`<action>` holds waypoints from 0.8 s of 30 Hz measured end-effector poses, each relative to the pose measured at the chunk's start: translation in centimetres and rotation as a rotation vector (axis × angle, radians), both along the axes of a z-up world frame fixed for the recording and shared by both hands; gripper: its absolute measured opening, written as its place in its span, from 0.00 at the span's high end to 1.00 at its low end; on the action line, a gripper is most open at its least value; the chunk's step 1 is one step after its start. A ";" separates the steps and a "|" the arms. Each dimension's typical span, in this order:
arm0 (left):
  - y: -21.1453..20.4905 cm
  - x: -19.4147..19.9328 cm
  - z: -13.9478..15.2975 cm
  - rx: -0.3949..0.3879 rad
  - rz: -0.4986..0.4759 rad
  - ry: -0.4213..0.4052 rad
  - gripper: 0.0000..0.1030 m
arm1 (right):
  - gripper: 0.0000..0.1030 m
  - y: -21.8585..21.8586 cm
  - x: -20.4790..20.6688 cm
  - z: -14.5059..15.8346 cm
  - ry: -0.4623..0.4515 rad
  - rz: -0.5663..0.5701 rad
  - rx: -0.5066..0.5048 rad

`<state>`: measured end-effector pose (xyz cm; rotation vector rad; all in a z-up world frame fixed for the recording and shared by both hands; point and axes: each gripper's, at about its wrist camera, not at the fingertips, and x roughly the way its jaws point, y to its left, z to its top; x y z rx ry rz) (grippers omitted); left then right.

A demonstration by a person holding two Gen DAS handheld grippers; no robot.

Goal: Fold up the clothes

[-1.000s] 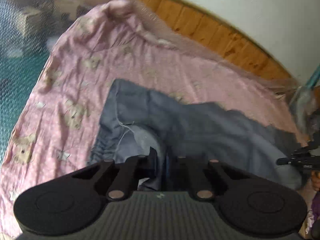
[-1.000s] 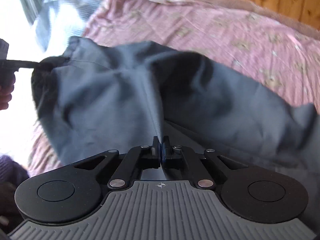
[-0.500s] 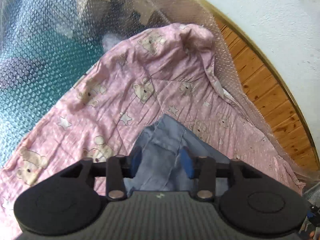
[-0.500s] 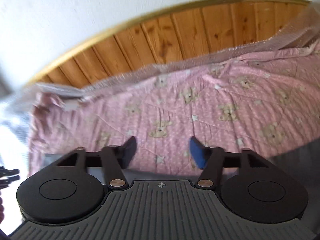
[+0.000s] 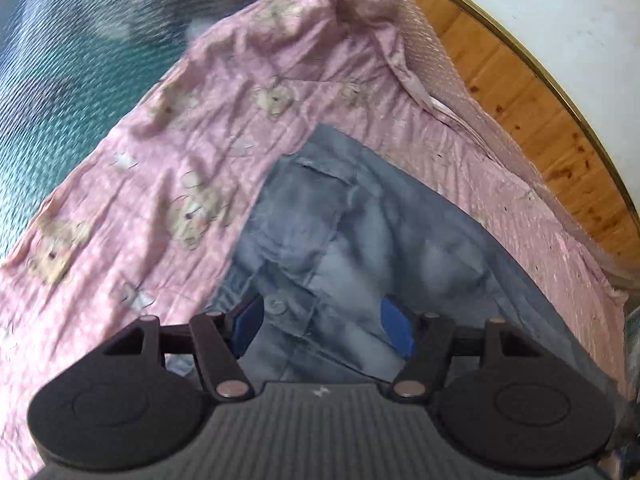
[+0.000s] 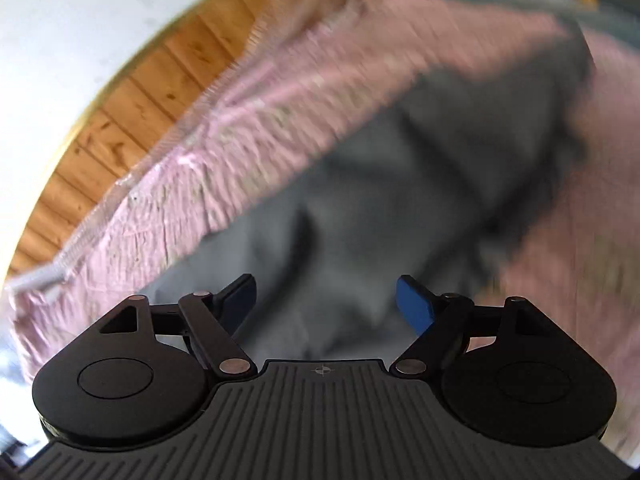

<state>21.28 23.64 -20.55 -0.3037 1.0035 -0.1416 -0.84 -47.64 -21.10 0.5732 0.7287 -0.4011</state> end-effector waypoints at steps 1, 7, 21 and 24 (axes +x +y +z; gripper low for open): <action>-1.0 0.3 0.4 0.043 -0.043 -0.010 0.35 | 0.20 0.3 0.8 1.1 0.014 0.060 -0.090; -6.4 1.6 0.8 0.268 -0.319 -0.035 0.29 | 0.07 5.2 6.8 4.4 0.090 0.669 -0.574; 1.2 2.9 -1.5 0.124 0.101 0.077 0.27 | 1.00 1.6 22.1 3.2 0.209 0.834 -0.432; 1.2 2.9 -2.6 0.106 0.128 0.093 0.27 | 0.86 0.6 23.7 2.0 0.253 0.596 -0.487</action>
